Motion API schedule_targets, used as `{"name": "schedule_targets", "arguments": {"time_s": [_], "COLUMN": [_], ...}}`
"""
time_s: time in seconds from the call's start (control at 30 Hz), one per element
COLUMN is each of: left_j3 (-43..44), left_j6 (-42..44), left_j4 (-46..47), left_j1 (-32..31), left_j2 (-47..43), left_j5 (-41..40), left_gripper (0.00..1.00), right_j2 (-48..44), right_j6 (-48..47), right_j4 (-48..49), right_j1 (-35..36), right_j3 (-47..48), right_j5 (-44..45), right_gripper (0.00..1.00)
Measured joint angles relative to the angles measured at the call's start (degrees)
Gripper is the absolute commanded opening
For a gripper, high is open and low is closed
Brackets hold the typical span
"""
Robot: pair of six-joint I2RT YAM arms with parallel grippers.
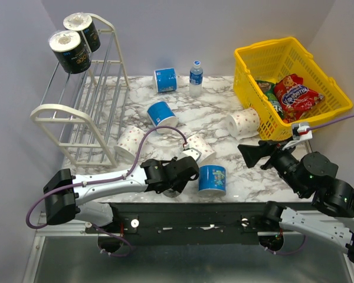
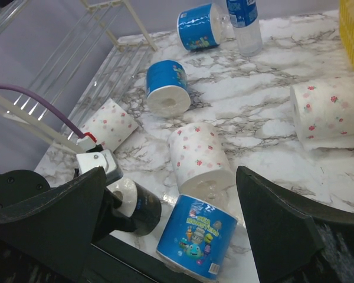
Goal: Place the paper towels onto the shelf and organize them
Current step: Pick up the paper towel from the center of the board.
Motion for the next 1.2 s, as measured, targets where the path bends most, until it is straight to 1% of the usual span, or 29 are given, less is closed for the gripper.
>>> {"name": "schedule_targets", "arguments": {"time_s": [0.1, 0.2, 0.33, 0.4, 0.5, 0.53, 0.6, 0.63, 0.73, 0.87, 1.0, 1.07, 1.2], "left_j3": [0.02, 0.02, 0.02, 0.0, -0.17, -0.24, -0.33, -0.33, -0.22, 0.94, 5.18, 9.55, 21.55], "left_j6": [-0.26, -0.59, -1.11, -1.31, -1.55, -1.66, -1.77, -1.73, -2.23, -2.75, -2.95, -2.51, 0.66], "left_j4": [-0.17, -0.46, -1.53, -1.84, -1.88, -1.81, -1.81, -1.86, -2.19, -5.07, -8.96, -11.32, -14.86], "left_j1": [0.0, 0.0, -0.02, -0.02, 0.0, 0.0, 0.0, 0.0, -0.09, -0.37, -0.37, -0.37, -0.35], "left_j2": [0.0, 0.0, 0.0, 0.0, 0.0, 0.0, 0.0, 0.0, 0.0, 0.0, -0.09, -0.17, -0.13], "left_j5": [-0.07, -0.42, -1.33, -1.55, -1.7, -1.75, -1.95, -2.05, -2.73, -4.94, -8.22, -10.34, -16.28], "left_gripper": [0.59, 0.64, 0.7, 0.7, 0.65, 0.59, 0.54, 0.47, 0.38, 0.38, 0.36, 0.34, 0.33], "right_j2": [-0.74, -1.33, -1.7, -1.7, -1.7, -1.68, -1.64, -1.64, -1.64, -1.66, -1.66, -1.66, -1.29], "right_j6": [0.02, 0.02, 0.04, 0.04, 0.11, 0.2, 0.28, 0.33, 0.42, 0.42, 0.39, 0.35, 0.09], "right_j4": [0.0, -0.02, -0.02, -0.02, -0.02, -0.02, -0.02, -0.02, -0.02, -0.02, -0.02, -0.02, -0.04], "right_j1": [0.0, 0.0, 0.0, 0.0, 0.0, 0.0, 0.0, 0.0, 0.0, 0.0, 0.0, 0.0, 0.0], "right_j3": [-0.13, -0.22, -0.31, -0.33, -0.35, -0.35, -0.35, -0.35, -0.35, -0.35, -0.33, -0.31, 0.55], "right_j5": [0.02, 0.02, 0.02, 0.02, 0.02, 0.02, 0.02, 0.02, 0.02, 0.02, 0.02, 0.02, 0.0], "right_gripper": [1.0, 1.0, 1.0, 1.0, 1.0, 1.0, 1.0, 1.0, 1.0, 1.0, 1.0, 1.0, 1.0]}}
